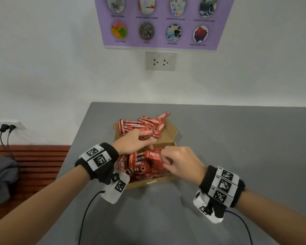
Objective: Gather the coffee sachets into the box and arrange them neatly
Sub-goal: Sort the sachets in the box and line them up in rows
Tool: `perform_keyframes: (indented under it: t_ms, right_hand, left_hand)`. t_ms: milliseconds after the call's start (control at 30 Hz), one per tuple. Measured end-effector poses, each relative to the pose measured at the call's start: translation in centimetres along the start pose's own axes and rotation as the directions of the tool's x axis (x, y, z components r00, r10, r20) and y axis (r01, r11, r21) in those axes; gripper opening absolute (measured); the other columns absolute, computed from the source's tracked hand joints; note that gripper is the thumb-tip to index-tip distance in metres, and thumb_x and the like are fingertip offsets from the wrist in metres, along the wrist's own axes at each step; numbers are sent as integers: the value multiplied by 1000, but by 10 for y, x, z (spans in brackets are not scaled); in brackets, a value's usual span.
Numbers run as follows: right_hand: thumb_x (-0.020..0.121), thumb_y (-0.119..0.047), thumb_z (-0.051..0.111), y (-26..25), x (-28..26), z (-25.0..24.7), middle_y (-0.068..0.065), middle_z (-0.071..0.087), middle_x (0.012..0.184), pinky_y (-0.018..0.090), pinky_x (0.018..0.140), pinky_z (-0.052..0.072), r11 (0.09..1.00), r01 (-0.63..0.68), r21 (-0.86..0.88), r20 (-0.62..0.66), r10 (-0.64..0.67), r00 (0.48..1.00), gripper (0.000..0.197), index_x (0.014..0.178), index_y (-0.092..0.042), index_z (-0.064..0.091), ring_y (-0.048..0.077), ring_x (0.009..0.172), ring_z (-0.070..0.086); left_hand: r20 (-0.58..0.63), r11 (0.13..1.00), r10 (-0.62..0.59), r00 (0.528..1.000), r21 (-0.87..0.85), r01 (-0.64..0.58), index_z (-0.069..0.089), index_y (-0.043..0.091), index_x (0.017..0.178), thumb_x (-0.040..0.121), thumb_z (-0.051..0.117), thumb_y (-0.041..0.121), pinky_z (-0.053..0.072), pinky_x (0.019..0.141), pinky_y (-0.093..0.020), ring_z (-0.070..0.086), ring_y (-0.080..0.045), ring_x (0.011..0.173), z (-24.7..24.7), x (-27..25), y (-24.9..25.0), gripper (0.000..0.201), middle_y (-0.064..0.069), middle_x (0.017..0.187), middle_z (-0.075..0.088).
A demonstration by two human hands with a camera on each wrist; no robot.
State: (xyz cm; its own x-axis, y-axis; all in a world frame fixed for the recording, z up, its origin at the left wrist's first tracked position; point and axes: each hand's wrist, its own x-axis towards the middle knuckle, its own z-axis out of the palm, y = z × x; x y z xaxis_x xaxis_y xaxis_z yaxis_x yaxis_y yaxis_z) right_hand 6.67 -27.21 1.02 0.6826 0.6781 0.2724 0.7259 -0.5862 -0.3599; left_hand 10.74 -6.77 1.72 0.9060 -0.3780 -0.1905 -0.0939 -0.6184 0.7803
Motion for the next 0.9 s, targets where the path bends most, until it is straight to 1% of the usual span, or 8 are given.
perform_keyframes:
  t_ms: [100, 233, 333, 400, 567, 633, 733, 900]
  right_hand:
    - [65, -6, 63, 10, 7, -4, -14, 37, 59, 18, 44, 26, 995, -66, -71, -56, 62, 996, 33, 59, -22, 35, 8, 49, 35]
    - [70, -13, 68, 13, 7, -2, -14, 41, 61, 21, 48, 29, 993, -100, -66, -8, 99, 995, 28, 62, -21, 42, 6, 51, 39]
    - [79, -32, 71, 16, 7, -5, -13, 58, 77, 10, 56, 38, 961, -209, 180, 117, 190, 975, 25, 92, -18, 55, -1, 58, 52]
    - [84, -25, 68, 21, 8, -5, -3, 67, 89, 8, 61, 44, 926, -270, 265, 173, 230, 958, 24, 104, -14, 59, -1, 60, 56]
    - [83, -16, 69, 37, 6, -6, -2, 68, 83, 9, 66, 43, 902, -386, 192, 169, 357, 919, 7, 88, -11, 71, 1, 69, 57]
    - [80, -14, 72, 40, 4, -8, -2, 67, 80, 7, 66, 43, 888, -385, 251, 136, 361, 923, 7, 85, -9, 72, 0, 66, 57]
    - [78, -13, 74, 33, 2, -1, 0, 69, 80, 7, 65, 45, 889, -369, 271, 279, 294, 914, 11, 87, -7, 72, -6, 62, 58]
    - [80, -17, 73, 27, 8, 10, 0, 71, 88, 18, 73, 50, 950, -306, 64, 374, 261, 890, 11, 88, -11, 71, 4, 75, 63]
  left_hand:
    - [128, 989, 19, 992, -149, 0, 56, 10, 66, 82, 63, 45, 37, 57, -23, 38, -9, 43, -1, -5, 10, 40, 8, 49, 46]
    - [128, 992, 102, 987, -84, -91, 69, 15, 75, 81, 71, 27, 42, 63, -12, 52, 2, 55, -1, -6, 13, 14, 17, 59, 60]
    - [66, 992, 127, 990, -9, -127, 69, 21, 74, 78, 73, 28, 41, 64, -14, 52, 1, 58, 1, -6, 6, 9, 15, 63, 62]
    - [44, 992, 127, 991, 15, -128, 69, 22, 74, 79, 72, 32, 41, 61, -19, 50, -5, 55, 6, -8, 3, 12, 10, 63, 61]
    - [-109, 992, 40, 993, 126, -26, 68, 11, 82, 86, 63, 31, 38, 52, -15, 48, -2, 50, 6, -4, -4, 22, 3, 68, 63]
    - [-57, 957, 19, 998, 289, -2, 69, 15, 89, 86, 66, 27, 44, 54, -16, 53, -3, 55, 7, -5, -9, 13, 1, 78, 68]
    - [68, 883, -27, 997, 469, -8, 69, 18, 96, 84, 65, 32, 44, 55, -16, 58, -6, 64, 23, -10, -9, 18, 7, 82, 67]
    - [111, 838, -29, 993, 544, -37, 67, 21, 107, 86, 58, 22, 49, 66, -22, 62, -15, 80, 36, -10, -4, 23, 3, 98, 70]
